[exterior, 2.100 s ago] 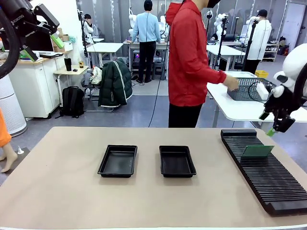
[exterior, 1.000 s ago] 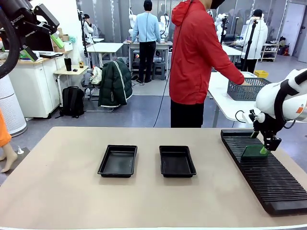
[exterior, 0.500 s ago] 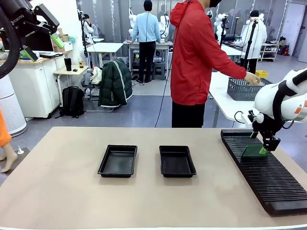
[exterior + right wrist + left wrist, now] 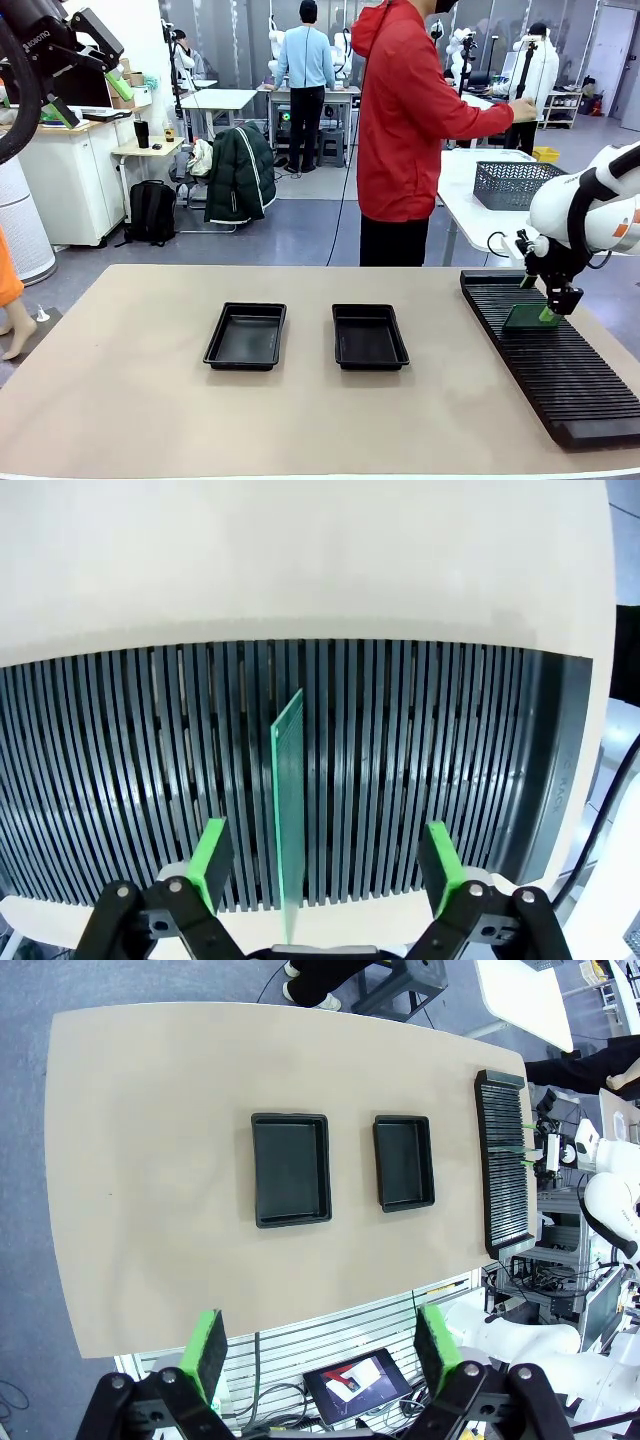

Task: Inspect and transfer BCBs to ESD trays.
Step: Pick up the Blank PCB from the PCB Rack and place it in the left ESD tray.

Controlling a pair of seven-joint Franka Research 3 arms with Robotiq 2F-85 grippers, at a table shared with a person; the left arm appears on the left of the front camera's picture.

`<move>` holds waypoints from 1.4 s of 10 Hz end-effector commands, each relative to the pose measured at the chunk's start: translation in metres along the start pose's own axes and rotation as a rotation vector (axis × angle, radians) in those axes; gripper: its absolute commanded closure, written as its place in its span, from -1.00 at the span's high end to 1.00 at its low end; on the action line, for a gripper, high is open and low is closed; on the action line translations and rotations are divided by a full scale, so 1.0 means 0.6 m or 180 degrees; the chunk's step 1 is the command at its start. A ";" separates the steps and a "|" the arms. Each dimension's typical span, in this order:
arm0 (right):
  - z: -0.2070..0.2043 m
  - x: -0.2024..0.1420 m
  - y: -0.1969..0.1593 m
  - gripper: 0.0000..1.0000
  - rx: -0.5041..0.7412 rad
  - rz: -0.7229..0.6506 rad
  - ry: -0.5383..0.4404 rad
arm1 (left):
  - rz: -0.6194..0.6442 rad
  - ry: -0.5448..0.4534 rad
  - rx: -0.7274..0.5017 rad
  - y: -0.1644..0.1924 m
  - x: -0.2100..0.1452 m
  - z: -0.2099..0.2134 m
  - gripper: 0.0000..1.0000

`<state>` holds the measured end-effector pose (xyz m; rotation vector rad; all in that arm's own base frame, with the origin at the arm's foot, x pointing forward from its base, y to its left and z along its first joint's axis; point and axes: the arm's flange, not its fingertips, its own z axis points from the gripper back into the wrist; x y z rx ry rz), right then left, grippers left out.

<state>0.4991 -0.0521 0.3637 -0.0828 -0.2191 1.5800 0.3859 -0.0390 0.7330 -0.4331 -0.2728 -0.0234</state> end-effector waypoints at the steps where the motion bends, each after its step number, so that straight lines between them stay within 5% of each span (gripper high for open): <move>1: -0.002 0.000 0.012 0.93 -0.0005 0.0057 0.0064 | 0.0002 -0.0010 -0.0015 0.003 0.000 -0.001 1.00; 14: -0.006 -0.017 0.007 0.04 0.0140 0.0071 0.0074 | 0.0002 -0.0010 -0.0015 0.003 0.000 -0.001 1.00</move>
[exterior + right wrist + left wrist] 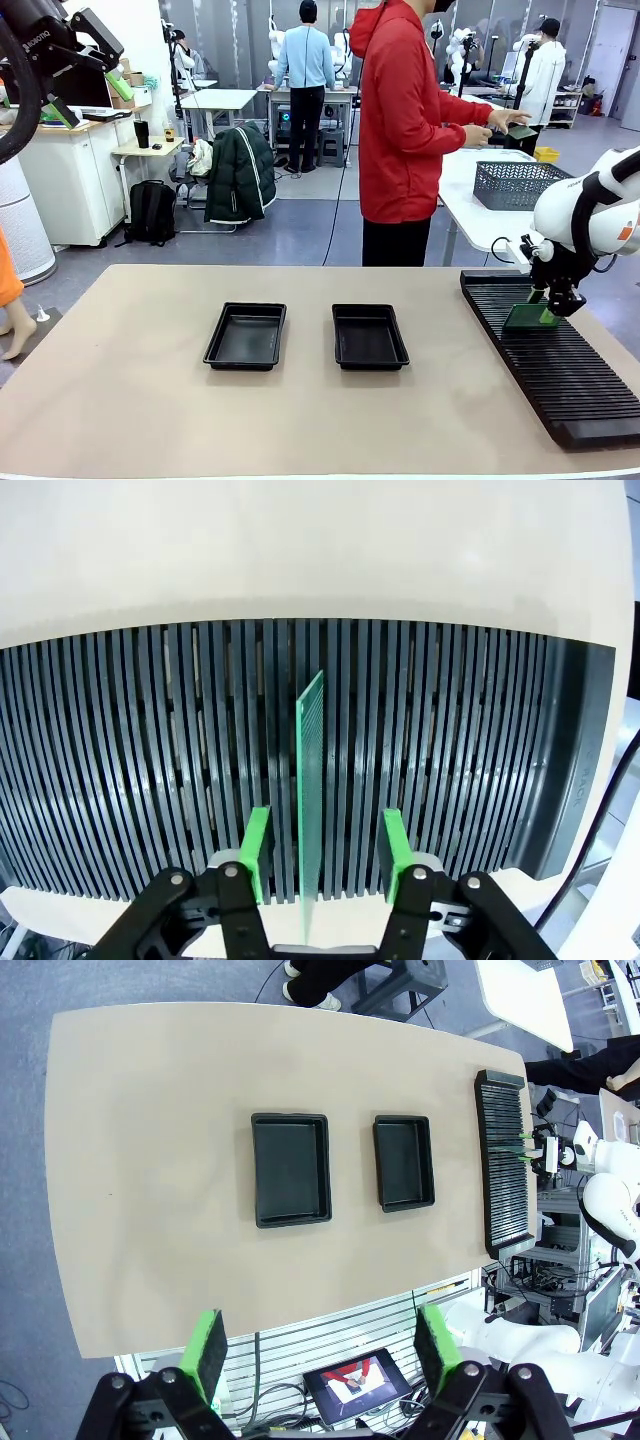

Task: Inspect and transfer BCBs to ESD trays.
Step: Pick up the Blank PCB from the PCB Rack and place it in the left ESD tray.

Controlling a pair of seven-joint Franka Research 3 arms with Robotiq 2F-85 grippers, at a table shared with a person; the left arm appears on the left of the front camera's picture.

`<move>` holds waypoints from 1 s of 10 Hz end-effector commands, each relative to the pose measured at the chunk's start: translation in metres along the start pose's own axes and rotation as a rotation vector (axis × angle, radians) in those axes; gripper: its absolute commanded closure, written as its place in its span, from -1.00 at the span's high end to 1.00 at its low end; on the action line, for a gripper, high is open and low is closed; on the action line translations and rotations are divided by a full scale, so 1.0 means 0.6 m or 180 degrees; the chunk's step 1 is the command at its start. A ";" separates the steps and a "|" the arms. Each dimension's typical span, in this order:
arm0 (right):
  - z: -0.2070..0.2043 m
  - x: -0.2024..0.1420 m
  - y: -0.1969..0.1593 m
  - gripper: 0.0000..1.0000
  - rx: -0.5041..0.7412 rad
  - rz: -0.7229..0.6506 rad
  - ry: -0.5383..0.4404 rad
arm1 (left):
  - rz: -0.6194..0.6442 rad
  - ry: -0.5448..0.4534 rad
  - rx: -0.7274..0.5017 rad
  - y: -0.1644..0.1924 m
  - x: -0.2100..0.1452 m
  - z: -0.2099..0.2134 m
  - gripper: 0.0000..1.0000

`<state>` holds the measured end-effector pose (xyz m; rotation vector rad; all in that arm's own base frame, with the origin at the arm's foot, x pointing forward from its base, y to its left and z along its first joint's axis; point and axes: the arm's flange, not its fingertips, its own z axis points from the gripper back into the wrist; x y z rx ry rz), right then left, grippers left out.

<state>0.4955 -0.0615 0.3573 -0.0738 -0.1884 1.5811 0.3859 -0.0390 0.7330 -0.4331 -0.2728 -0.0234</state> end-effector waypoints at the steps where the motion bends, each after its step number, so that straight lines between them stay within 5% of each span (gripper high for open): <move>1: 0.002 0.002 0.000 0.01 0.0068 0.0079 0.0029 | 0.0002 -0.0010 -0.0015 0.003 0.000 -0.001 1.00; 10: 0.005 0.012 -0.006 -0.63 0.0152 0.0058 0.0108 | 0.0002 -0.0010 -0.0015 0.003 0.000 -0.001 1.00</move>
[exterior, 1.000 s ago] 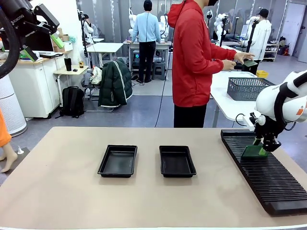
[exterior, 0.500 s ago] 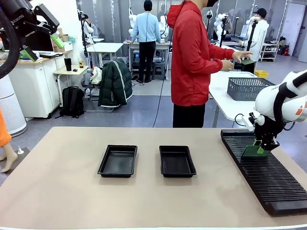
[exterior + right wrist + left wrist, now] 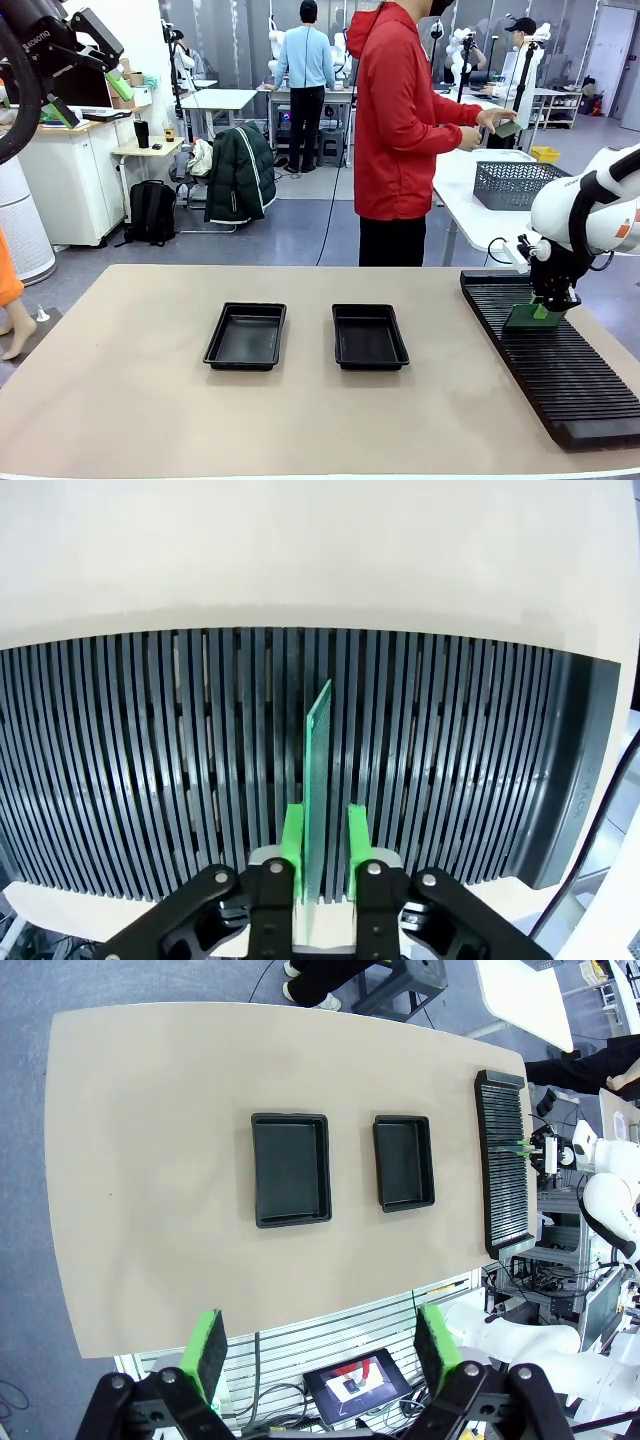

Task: Inspect and transfer BCBs to ESD trays.
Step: Pick up the Blank PCB from the PCB Rack and place it in the left ESD tray.

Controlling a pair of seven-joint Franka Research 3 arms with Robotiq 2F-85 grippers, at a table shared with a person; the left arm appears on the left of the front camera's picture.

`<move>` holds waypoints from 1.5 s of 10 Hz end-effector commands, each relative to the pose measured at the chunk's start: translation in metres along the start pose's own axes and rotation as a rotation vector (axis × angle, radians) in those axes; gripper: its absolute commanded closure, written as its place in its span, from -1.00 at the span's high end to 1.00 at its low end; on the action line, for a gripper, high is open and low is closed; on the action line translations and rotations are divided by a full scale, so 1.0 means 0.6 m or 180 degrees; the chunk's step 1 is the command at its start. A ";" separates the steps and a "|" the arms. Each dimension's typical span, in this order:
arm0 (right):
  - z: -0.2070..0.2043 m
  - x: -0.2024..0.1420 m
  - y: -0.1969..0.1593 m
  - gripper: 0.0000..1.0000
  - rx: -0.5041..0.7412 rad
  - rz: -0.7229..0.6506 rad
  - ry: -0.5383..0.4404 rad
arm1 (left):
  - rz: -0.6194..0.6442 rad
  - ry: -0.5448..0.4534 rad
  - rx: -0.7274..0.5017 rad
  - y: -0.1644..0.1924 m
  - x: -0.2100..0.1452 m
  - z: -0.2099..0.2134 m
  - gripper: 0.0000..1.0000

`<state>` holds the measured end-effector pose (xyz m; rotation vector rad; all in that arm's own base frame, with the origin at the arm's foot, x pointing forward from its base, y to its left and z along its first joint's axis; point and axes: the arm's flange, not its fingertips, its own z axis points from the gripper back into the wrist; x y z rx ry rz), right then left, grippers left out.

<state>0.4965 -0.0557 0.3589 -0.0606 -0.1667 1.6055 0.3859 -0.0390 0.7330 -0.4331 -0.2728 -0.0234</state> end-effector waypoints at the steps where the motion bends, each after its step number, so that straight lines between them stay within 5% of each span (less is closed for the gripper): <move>1: 0.004 0.002 -0.004 -0.66 0.0089 -0.0016 0.0098 | 0.0002 -0.0010 -0.0015 0.003 0.000 -0.001 1.00; 6: 0.007 0.001 -0.005 -1.00 0.0125 -0.0041 0.0111 | 0.0002 -0.0010 -0.0015 0.003 0.000 -0.001 1.00; 9: 0.037 -0.001 -0.005 -1.00 0.0063 -0.0063 0.0114 | 0.0002 -0.0010 -0.0015 0.003 0.000 -0.001 1.00; 15: 0.321 0.008 0.002 -1.00 0.0072 -0.0091 0.0130 | 0.0002 -0.0010 -0.0015 0.003 0.000 -0.001 1.00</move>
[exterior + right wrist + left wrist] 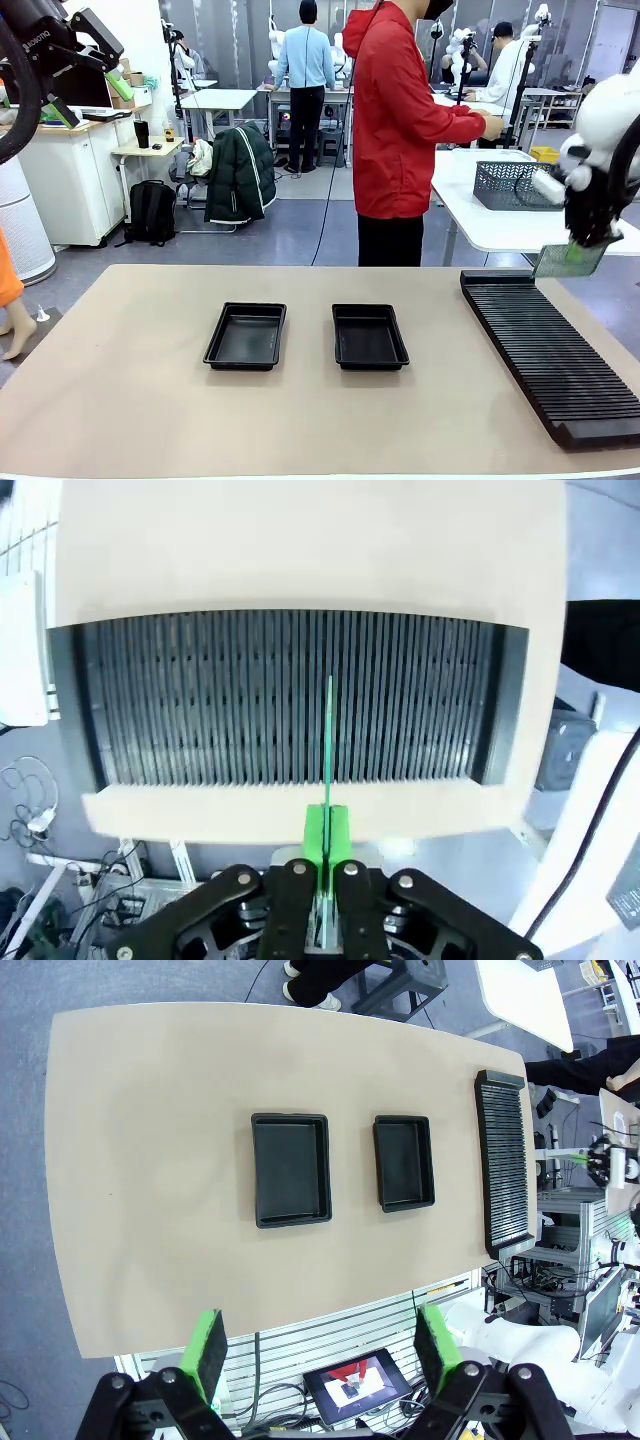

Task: Inspect and transfer BCBs to ESD trays.
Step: Pick up the Blank PCB from the PCB Rack and place it in the left ESD tray.

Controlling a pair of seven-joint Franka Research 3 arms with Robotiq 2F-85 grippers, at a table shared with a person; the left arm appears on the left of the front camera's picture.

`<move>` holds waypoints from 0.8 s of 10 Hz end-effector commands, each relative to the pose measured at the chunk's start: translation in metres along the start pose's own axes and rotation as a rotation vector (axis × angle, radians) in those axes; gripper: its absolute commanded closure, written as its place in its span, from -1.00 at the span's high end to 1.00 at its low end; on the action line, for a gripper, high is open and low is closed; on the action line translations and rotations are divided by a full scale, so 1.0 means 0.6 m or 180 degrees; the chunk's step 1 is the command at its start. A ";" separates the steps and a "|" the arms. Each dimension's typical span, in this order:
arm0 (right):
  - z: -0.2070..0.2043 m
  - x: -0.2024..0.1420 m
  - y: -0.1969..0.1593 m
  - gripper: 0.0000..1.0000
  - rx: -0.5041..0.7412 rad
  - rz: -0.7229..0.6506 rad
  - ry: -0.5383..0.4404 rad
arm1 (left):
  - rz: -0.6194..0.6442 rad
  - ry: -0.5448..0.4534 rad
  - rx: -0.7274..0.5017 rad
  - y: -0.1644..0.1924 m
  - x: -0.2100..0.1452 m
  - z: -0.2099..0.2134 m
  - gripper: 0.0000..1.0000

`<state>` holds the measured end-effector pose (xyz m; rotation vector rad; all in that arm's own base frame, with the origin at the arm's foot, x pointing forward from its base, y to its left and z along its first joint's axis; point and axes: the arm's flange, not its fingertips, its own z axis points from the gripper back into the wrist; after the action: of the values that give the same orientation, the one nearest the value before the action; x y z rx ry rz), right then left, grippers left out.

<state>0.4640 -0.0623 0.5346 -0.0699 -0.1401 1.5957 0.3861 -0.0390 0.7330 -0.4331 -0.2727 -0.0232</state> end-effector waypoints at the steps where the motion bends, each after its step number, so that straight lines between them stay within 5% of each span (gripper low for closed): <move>1: 0.062 -0.005 -0.008 -1.00 0.0015 -0.0076 0.0006 | 0.0001 -0.0010 -0.0015 0.003 0.000 -0.001 1.00; 8: 0.188 -0.018 -0.019 -1.00 -0.0096 -0.0225 -0.0156 | 0.0001 -0.0010 -0.0015 0.003 0.000 -0.001 1.00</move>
<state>0.4553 -0.0804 0.6466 -0.0832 -0.1886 1.5538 0.3861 -0.0389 0.7330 -0.4330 -0.2729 -0.0231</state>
